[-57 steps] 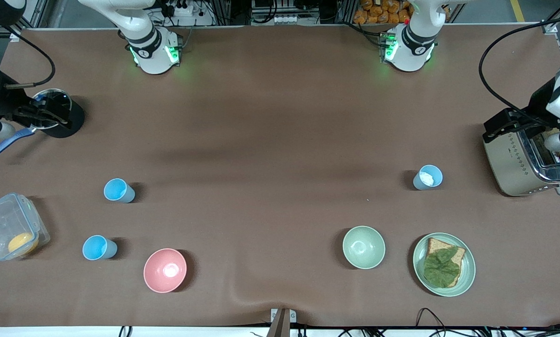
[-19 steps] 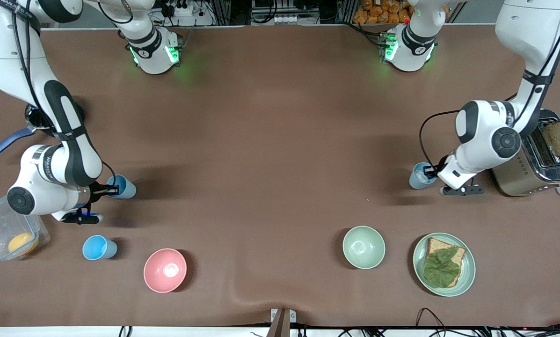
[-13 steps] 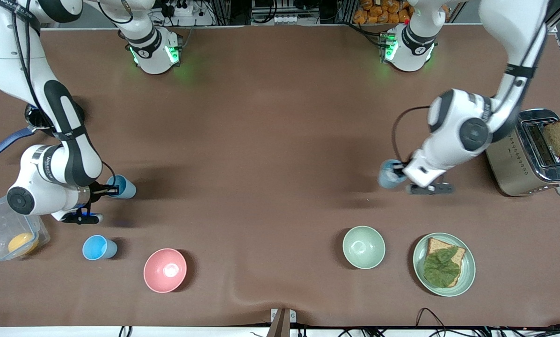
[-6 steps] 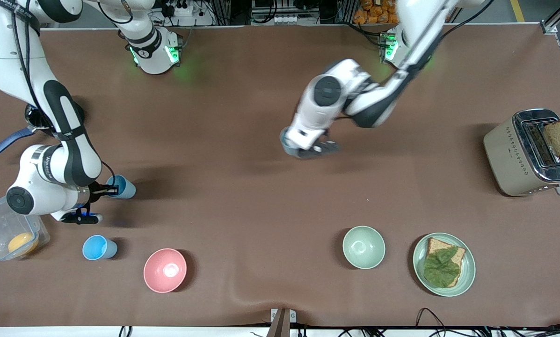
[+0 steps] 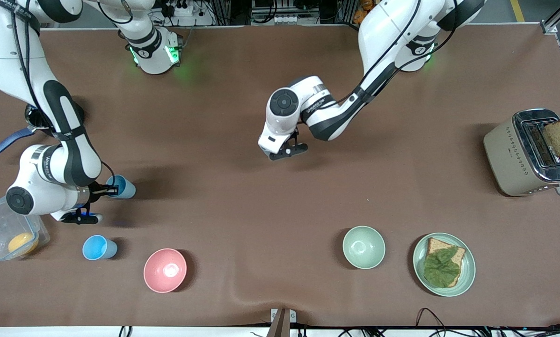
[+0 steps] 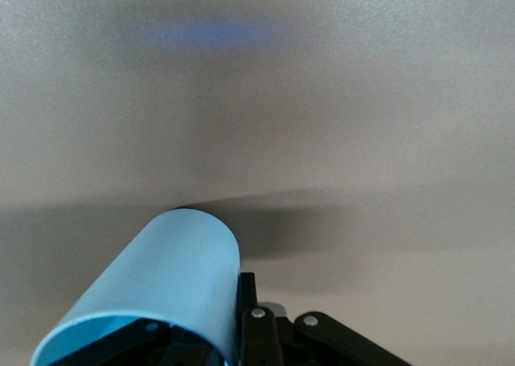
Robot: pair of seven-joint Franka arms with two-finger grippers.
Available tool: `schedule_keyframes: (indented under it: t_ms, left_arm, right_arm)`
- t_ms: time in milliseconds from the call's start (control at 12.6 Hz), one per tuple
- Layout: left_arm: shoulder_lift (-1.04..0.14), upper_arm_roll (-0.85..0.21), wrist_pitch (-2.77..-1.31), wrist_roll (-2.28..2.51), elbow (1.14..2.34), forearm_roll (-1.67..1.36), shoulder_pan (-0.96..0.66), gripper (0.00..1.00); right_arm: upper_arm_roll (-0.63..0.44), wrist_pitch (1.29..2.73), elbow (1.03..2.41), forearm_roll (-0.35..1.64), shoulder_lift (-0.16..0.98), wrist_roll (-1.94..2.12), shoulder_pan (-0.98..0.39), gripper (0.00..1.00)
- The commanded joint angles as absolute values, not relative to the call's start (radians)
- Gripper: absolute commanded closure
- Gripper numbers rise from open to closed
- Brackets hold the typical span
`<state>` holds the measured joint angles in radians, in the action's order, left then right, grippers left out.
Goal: Stack blue cups with both arms
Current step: 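Carry the blue cup with the left gripper to the table middle and set it down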
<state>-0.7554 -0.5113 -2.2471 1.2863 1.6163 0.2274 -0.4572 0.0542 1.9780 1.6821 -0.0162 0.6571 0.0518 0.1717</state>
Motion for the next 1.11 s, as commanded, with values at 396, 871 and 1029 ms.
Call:
schedule_keyframes:
  t_ms: [396,871,1029]
  left_arm:
    - [-0.607,-0.371,-2.229,1.296,1.562,0.262,-0.47,0.0]
    - [-0.3,-0.37,-1.939,1.139,1.543,0.256,-0.33,0.0]
    - [-0.243,-0.371,-1.893,1.019,1.543,0.244,-0.263,0.0]
  right_arm:
    - [0.061,1.901,1.664,-0.005,0.618,0.046,0.164,1.0]
    - [0.161,1.597,1.664,0.2,0.48,-0.26,0.1,1.0]
    - [0.161,1.559,1.67,0.268,0.433,-0.378,0.001,1.0]
